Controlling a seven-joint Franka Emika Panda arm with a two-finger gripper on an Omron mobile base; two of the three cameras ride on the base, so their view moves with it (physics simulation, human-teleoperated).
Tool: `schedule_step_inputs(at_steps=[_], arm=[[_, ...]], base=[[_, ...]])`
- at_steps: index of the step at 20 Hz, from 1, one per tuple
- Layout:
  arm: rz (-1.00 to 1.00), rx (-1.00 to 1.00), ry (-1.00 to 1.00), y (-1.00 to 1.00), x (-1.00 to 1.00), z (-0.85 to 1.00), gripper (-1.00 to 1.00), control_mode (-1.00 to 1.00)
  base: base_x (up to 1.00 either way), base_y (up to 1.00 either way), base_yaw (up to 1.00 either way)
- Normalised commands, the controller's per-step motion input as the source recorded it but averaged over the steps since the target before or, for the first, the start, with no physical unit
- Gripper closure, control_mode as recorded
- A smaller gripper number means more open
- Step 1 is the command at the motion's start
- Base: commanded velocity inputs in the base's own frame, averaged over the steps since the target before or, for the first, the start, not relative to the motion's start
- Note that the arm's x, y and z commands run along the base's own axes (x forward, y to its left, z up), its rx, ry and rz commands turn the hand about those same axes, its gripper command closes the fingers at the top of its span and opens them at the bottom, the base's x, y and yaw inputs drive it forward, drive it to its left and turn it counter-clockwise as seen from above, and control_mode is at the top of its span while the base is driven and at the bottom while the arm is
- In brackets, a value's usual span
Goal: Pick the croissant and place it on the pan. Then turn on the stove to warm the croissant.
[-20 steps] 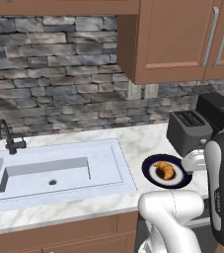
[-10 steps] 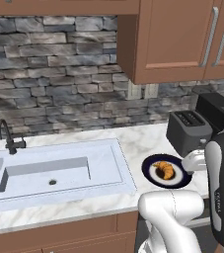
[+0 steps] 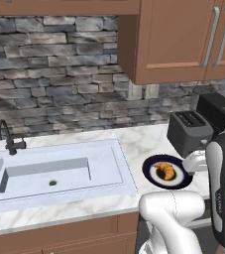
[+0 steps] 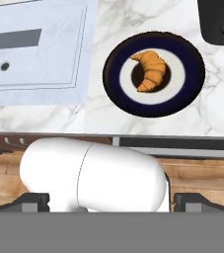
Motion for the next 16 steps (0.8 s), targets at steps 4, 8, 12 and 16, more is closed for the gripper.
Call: schedule_step_inputs(at_steps=[4, 8, 12, 16], arm=[[0.00, 0.00, 0.00, 0.00, 0.13, -0.01, -1.00, -1.00], [0.00, 0.00, 0.00, 0.00, 0.22, -0.13, -1.00, -1.00], [0.00, 0.00, 0.00, -0.02, 0.24, -0.13, -1.00, -1.00], [0.00, 0.00, 0.00, -0.07, 0.22, -0.09, -1.00, -1.00]], base=[[0.00, 0.00, 0.00], [0.00, 0.00, 0.00], [0.00, 0.00, 0.00], [0.00, 0.00, 0.00]])
